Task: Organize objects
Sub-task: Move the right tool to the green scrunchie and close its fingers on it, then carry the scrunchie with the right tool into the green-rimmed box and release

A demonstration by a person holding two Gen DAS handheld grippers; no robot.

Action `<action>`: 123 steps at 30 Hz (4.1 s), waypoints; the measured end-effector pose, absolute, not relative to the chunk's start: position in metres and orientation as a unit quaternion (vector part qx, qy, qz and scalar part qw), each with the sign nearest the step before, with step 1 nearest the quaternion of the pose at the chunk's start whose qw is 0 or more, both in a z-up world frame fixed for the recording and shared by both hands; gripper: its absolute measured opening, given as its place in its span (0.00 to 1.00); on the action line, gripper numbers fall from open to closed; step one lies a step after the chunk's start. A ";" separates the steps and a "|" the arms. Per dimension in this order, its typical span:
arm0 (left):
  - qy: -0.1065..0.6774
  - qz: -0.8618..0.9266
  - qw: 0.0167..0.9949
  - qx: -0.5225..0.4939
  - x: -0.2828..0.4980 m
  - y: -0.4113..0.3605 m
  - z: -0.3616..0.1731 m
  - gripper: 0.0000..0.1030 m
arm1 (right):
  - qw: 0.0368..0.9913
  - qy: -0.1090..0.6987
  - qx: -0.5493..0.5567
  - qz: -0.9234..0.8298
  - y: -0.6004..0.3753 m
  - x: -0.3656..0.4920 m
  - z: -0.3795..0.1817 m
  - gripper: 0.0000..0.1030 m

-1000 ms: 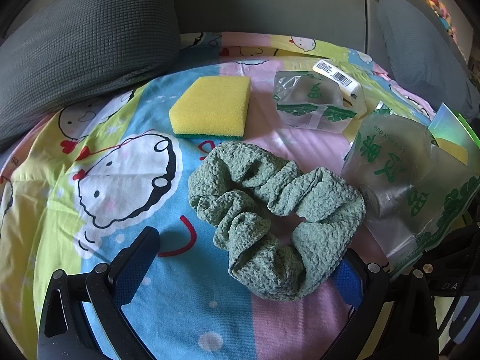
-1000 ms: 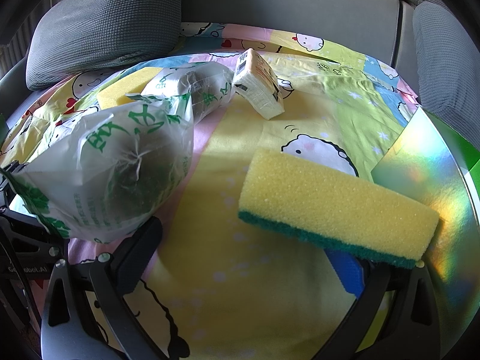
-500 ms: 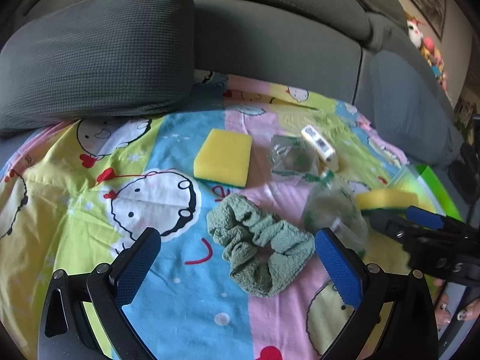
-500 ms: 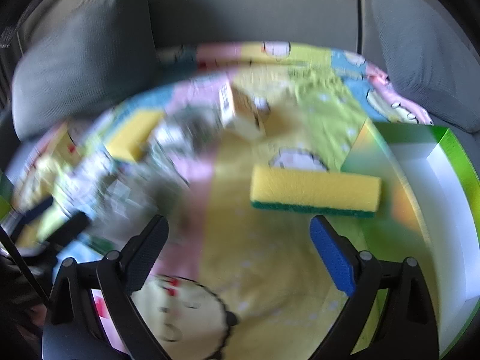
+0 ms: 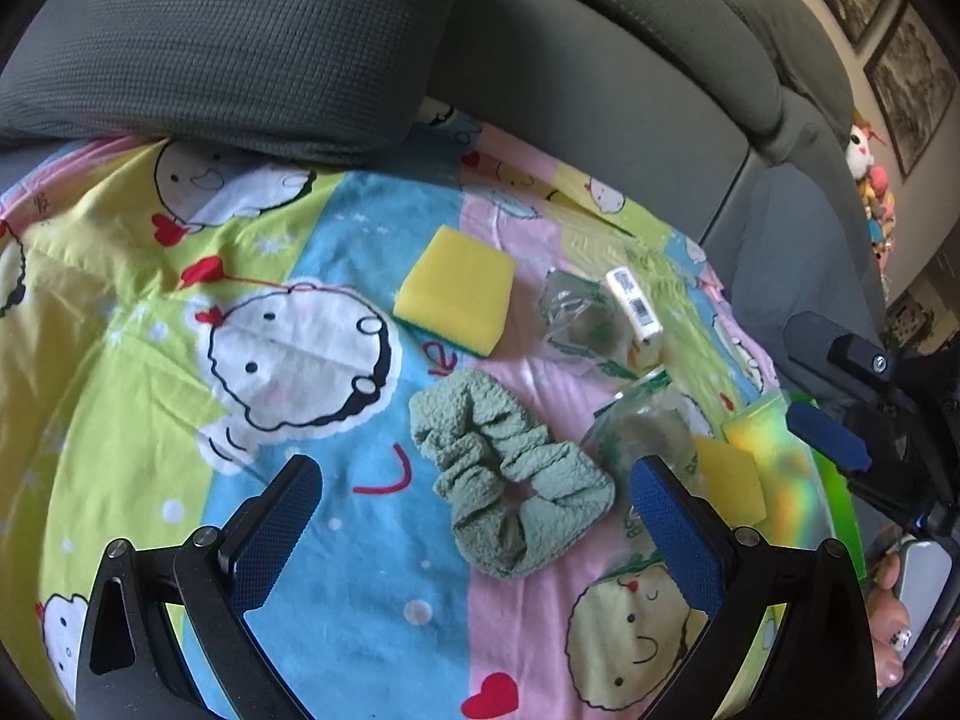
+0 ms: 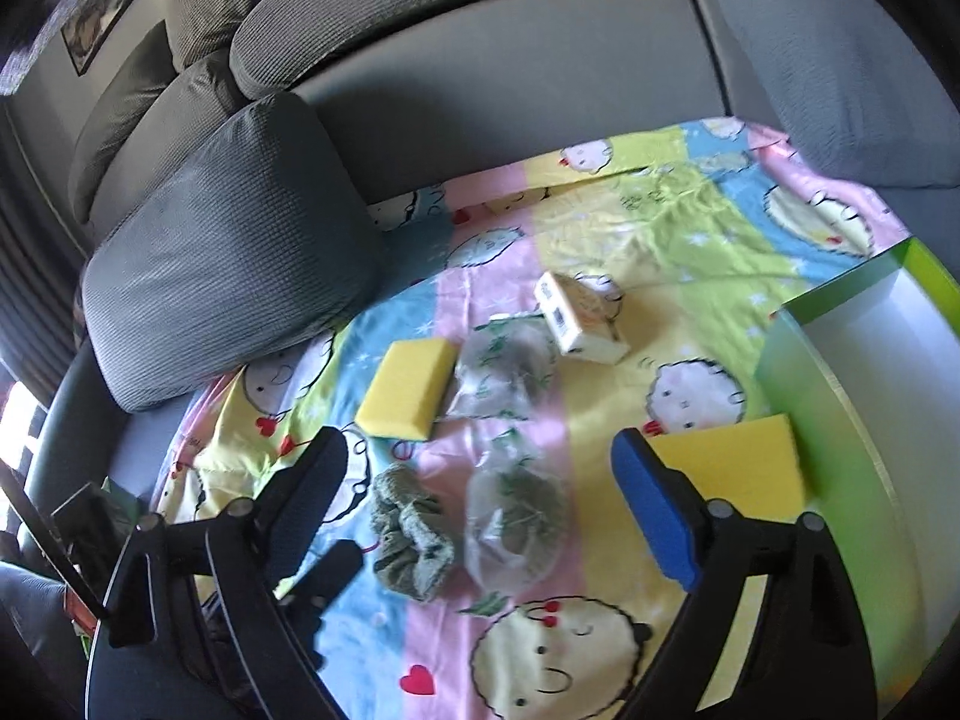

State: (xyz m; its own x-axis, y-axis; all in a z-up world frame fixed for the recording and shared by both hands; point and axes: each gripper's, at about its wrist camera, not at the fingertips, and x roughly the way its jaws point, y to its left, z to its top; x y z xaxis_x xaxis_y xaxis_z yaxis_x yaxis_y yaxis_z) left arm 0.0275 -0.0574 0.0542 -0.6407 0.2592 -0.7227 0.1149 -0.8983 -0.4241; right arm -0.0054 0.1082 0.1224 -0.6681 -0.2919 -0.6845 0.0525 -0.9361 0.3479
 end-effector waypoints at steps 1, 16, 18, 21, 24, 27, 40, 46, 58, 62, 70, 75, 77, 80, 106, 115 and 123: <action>-0.222 0.876 0.039 -0.426 0.028 -0.058 0.053 1.00 | 0.105 -0.150 0.401 -0.898 0.105 -0.006 0.118 0.76; -0.283 0.828 0.049 -0.481 0.020 -0.059 0.023 0.77 | 0.194 -0.079 0.511 -0.833 0.027 -0.058 0.068 0.36; -0.289 0.825 0.051 -0.483 0.020 -0.058 0.020 0.72 | 0.193 -0.074 0.525 -0.826 0.026 -0.060 0.060 0.34; -0.282 0.829 0.037 -0.482 0.022 -0.058 0.021 0.47 | 0.170 -0.044 0.523 -0.834 0.027 -0.058 0.057 0.39; -0.288 0.827 0.034 -0.482 0.024 -0.061 0.019 0.42 | 0.169 -0.021 0.539 -0.825 0.031 -0.057 0.049 0.47; -0.287 0.827 0.034 -0.482 0.025 -0.062 0.019 0.42 | 0.167 -0.029 0.534 -0.829 0.038 -0.056 0.049 0.51; -0.275 0.830 0.035 -0.484 0.022 -0.060 0.019 0.42 | 0.154 -0.079 0.511 -0.842 0.060 -0.044 0.065 0.55; -0.280 0.829 0.033 -0.484 0.022 -0.061 0.018 0.42 | 0.197 -0.087 0.511 -0.832 0.044 -0.045 0.064 0.56; -0.278 0.829 0.030 -0.484 0.022 -0.063 0.018 0.42 | 0.205 -0.087 0.511 -0.831 0.041 -0.043 0.061 0.57; -0.280 0.829 0.028 -0.483 0.022 -0.067 0.018 0.42 | 0.220 -0.095 0.509 -0.827 0.041 -0.040 0.065 0.56; -0.276 0.832 0.022 -0.481 0.024 -0.068 0.019 0.41 | 0.221 -0.099 0.514 -0.823 0.033 -0.042 0.058 0.41; -0.270 0.834 0.023 -0.481 0.023 -0.067 0.020 0.39 | 0.209 -0.089 0.518 -0.824 0.034 -0.044 0.054 0.40; -0.268 0.835 0.027 -0.479 0.023 -0.066 0.020 0.36 | 0.213 -0.080 0.523 -0.822 0.030 -0.044 0.051 0.39; -0.268 0.840 0.037 -0.470 0.024 -0.065 0.023 0.32 | 0.219 -0.059 0.525 -0.820 0.024 -0.042 0.047 0.16; -0.122 0.945 0.143 -0.269 0.065 0.035 0.156 0.31 | 0.255 -0.182 0.327 -0.892 0.135 0.037 0.159 0.08; -0.070 0.946 0.131 -0.289 0.060 0.071 0.161 0.31 | 0.254 -0.235 0.312 -0.885 0.188 0.044 0.158 0.09; -0.150 0.916 0.016 -0.371 0.054 -0.015 0.122 0.42 | 0.278 -0.241 0.373 -0.852 0.161 0.022 0.138 0.39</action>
